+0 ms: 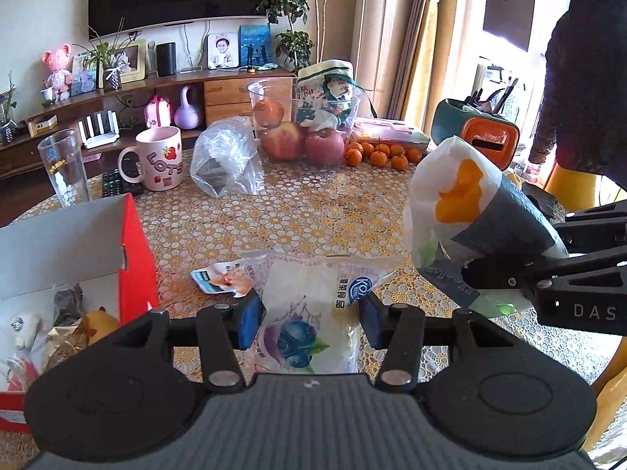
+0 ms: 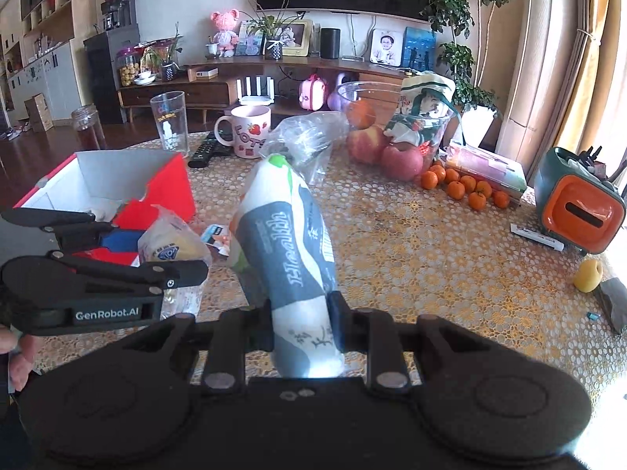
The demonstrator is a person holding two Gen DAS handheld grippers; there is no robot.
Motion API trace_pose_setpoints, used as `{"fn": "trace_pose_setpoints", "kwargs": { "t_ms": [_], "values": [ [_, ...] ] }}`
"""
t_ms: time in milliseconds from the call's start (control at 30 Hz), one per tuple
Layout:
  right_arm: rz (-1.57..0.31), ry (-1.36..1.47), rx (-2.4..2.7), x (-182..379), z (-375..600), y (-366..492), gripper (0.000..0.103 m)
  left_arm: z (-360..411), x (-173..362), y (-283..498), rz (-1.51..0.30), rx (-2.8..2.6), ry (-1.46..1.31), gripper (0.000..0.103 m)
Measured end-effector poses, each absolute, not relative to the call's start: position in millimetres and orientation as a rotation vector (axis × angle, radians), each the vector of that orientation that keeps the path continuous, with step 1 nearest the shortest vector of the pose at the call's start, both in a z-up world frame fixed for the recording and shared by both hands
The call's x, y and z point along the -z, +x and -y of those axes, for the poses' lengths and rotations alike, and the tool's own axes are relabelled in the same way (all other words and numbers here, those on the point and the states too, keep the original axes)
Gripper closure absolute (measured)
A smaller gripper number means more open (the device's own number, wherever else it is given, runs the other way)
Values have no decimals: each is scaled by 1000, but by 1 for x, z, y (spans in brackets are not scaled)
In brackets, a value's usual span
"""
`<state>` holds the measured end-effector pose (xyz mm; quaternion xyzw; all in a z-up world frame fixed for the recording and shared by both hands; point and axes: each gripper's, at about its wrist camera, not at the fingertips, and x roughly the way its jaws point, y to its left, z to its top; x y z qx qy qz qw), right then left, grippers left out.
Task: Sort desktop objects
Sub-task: 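Carry the blueberry bag and the bread roll with both tools over the box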
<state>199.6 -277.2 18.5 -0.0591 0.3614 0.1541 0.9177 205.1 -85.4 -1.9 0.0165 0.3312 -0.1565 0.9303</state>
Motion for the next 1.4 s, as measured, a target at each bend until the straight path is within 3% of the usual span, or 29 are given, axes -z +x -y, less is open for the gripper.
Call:
{"fn": "trace_pose_setpoints", "kwargs": {
  "t_ms": [700,1400],
  "values": [
    [-789,-40,-503,-56,144,183,78,-73,-35,160,-640,193,-3,53],
    [-831,-130,-503,-32,28,264,78,-181,-24,227,-676,33,5,53]
  ]
}}
